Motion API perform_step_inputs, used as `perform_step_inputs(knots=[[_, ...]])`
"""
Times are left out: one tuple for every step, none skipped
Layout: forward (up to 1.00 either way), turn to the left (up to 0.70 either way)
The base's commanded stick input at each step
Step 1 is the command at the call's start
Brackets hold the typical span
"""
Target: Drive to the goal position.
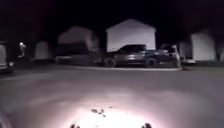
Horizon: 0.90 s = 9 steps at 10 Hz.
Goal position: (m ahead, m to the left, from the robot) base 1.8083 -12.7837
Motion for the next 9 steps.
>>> perform_step_inputs(knots=[[0.0, -0.7], [0.0, -0.7], [0.0, -0.7], [0.0, -0.7], [0.0, -0.7], [0.0, -0.7], [0.0, -0.7], [0.0, -0.7], [0.0, -0.7]])
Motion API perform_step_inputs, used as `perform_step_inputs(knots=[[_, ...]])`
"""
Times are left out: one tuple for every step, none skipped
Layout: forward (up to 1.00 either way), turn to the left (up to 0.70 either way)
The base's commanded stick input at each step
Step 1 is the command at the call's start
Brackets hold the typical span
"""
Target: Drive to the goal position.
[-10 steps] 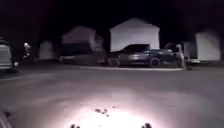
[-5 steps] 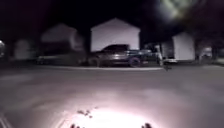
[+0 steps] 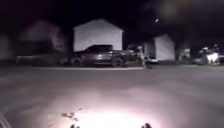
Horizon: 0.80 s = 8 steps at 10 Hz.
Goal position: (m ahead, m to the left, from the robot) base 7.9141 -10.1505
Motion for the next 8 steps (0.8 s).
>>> perform_step_inputs(knots=[[0.0, -0.7], [0.0, -0.7], [0.0, -0.7], [0.0, -0.7], [0.0, -0.7], [0.0, -0.7], [0.0, -0.7], [0.0, -0.7]])
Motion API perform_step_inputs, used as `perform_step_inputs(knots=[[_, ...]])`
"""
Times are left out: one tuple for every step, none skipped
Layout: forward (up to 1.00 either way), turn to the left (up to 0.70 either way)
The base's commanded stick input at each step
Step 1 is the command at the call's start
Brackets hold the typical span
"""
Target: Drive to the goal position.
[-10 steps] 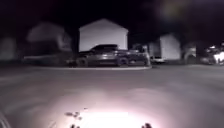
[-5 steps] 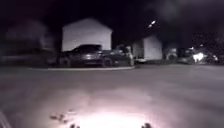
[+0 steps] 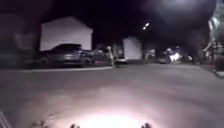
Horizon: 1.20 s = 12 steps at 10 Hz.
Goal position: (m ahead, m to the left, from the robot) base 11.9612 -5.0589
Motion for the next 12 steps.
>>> perform_step_inputs(knots=[[0.0, -0.7], [0.0, -0.7], [0.0, -0.7], [0.0, -0.7], [0.0, -0.7], [0.0, -0.7], [0.0, -0.54], [0.0, 0.0], [0.0, 0.0], [0.0, 0.0], [0.0, 0.0], [0.0, 0.0]])
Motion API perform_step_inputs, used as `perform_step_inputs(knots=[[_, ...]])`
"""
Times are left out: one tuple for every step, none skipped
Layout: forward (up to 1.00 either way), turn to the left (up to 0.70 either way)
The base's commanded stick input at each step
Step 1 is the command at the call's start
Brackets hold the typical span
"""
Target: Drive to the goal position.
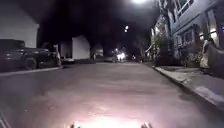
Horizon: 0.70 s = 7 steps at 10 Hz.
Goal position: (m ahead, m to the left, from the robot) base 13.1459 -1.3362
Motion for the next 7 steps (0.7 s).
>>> perform_step_inputs(knots=[[0.0, 0.0], [0.0, 0.0], [0.0, 0.0], [0.0, 0.0], [0.28, 0.0], [0.58, 0.0], [0.7, 0.0]])
